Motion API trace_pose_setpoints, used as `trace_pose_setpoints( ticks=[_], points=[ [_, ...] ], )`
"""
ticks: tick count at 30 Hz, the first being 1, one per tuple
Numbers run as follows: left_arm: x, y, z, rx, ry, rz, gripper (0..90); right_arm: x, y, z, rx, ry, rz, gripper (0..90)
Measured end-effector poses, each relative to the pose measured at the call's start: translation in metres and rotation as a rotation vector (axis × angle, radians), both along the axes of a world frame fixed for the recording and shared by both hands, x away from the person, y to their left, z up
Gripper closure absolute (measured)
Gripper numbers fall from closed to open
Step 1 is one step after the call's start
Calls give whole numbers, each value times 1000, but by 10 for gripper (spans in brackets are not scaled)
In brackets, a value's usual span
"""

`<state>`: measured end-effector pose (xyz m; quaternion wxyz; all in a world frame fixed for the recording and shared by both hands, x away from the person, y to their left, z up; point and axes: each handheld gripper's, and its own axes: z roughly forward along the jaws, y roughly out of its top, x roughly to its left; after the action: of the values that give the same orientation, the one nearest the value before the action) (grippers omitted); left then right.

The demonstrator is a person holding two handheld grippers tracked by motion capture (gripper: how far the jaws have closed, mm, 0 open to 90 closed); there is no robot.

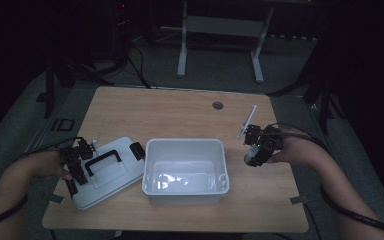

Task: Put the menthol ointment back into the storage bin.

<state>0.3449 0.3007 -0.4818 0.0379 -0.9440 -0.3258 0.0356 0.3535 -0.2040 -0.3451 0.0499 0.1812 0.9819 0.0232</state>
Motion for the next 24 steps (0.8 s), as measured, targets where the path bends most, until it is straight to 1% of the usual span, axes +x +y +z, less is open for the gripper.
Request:
trace_pose_setpoints(
  ticks=[4,5,6,10,14,17,18,21,23,24],
  points=[
    [0,0,0,3,1,1,391,-5,10,7,-2,-3,36,500],
    [0,0,0,3,1,1,391,-5,10,7,-2,-3,36,500],
    [0,0,0,6,3,-2,391,-8,18,11,5,-3,58,499],
    [0,-1,-2,8,4,-3,391,-12,31,14,9,-5,95,499],
    [0,-2,-2,6,-2,-5,391,-16,44,15,10,1,134,500],
    [0,-1,-2,0,-3,-4,391,-19,51,15,8,-3,152,500],
    [0,0,-1,2,-4,-2,391,-21,57,16,8,-12,169,500],
    [0,0,0,3,-4,-5,391,-25,66,14,8,-6,200,500],
    [0,0,0,3,-4,-5,391,-26,69,13,3,-1,206,500],
    [0,0,0,4,-5,-6,391,-28,75,11,2,-1,225,500]
  ],
)
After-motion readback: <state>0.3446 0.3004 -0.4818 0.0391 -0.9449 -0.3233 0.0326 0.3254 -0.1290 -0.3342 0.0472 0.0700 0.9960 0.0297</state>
